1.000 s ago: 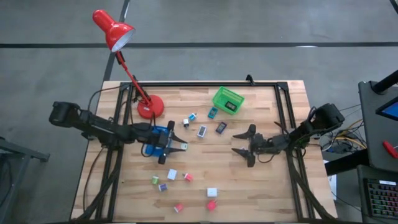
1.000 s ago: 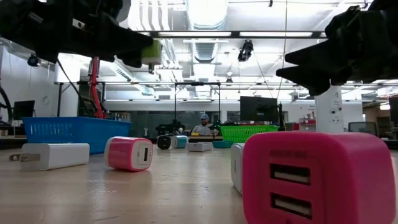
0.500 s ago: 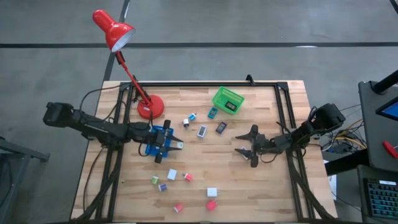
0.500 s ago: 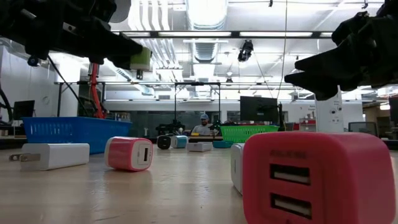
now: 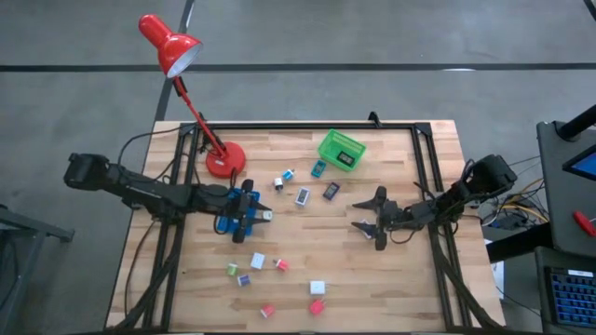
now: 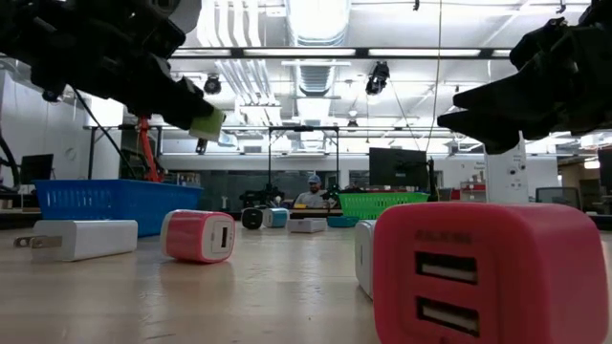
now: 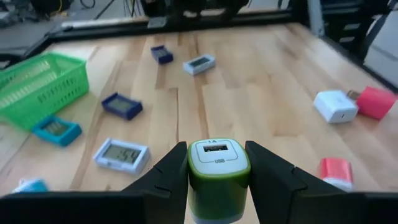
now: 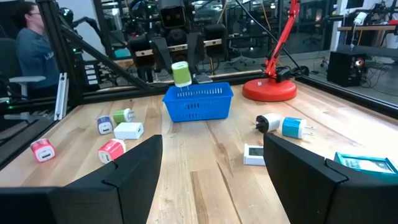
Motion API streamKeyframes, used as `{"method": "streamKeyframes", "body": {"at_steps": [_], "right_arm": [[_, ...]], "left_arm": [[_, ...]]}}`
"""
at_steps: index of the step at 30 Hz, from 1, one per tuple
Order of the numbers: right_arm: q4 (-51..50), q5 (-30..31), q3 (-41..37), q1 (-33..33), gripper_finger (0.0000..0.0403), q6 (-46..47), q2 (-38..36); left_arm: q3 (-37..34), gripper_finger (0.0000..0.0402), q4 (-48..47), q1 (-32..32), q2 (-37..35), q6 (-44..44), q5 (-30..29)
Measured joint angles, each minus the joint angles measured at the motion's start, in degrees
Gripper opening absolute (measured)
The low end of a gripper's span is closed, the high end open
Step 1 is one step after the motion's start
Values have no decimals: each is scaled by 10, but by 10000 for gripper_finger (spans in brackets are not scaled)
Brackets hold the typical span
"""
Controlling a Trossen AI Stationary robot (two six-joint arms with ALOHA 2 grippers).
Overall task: Pick & Place Office items
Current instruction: Put the right green charger adapter into the blue basket
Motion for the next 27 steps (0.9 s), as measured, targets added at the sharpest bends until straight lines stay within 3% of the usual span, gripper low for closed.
{"method": "streamKeyframes", "body": {"at_steps": [11,27], "right_arm": [[0,0,0,0,267,-4,0],[0,0,0,0,265,-6,0]], "left_arm": [[35,131,-149,0,-45,-50,-53],[125,131,-438,0,-65,-132,-158]]}}
